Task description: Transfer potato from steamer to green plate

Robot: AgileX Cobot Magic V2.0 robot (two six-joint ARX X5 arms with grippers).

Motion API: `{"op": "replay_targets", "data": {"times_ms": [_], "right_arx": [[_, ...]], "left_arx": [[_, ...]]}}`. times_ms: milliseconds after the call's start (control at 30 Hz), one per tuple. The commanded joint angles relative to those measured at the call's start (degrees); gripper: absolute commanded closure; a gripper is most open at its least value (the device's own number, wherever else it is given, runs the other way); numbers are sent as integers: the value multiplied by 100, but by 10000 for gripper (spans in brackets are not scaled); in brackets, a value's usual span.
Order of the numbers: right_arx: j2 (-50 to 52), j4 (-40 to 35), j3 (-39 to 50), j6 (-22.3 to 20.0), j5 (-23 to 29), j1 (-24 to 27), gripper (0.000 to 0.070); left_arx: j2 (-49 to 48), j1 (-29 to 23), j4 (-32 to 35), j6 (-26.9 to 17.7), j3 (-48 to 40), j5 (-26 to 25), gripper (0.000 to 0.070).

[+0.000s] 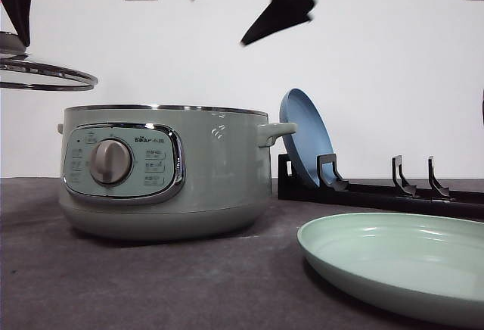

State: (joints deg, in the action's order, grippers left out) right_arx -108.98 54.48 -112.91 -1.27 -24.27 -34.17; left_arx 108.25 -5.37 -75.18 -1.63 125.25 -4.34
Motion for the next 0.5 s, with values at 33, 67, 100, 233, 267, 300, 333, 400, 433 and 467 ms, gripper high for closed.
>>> {"op": "replay_targets", "data": {"times_ms": [33, 67, 100, 233, 267, 300, 333, 400, 433, 467], "right_arx": [[-638, 49, -666, -381, 197, -187, 77], [-810, 49, -825, -439, 264, -241, 77], [-957, 46, -951, -483, 323, -289, 77], [-1440, -31, -1200, -746, 604, -485, 77], [-1529, -54, -1205, -823, 705, -528, 77], [-1604, -63, -1205, -902, 807, -557, 77], [-1685, -71, -1205, -989, 928, -595, 77], [-1836, -95, -1205, -1103, 1102, -647, 76], [-1909, -120, -1205, -1116, 1114, -652, 77], [-1974, -144, -1205, -1122, 1112, -653, 77]], "left_arx": [[-114, -2, 142, -45, 243, -13, 700], [-114, -2, 142, -44, 242, -13, 700], [-114, -2, 140, -44, 241, -13, 700], [-114, -2, 141, -46, 240, -13, 700], [-113, -2, 142, -46, 240, -13, 700], [-112, -2, 142, -46, 240, -13, 700], [-111, -2, 142, -46, 240, -13, 700], [-111, -4, 142, -46, 240, -13, 700], [-111, -4, 142, -46, 240, -13, 700], [-111, -4, 142, -46, 240, -13, 700]]}}
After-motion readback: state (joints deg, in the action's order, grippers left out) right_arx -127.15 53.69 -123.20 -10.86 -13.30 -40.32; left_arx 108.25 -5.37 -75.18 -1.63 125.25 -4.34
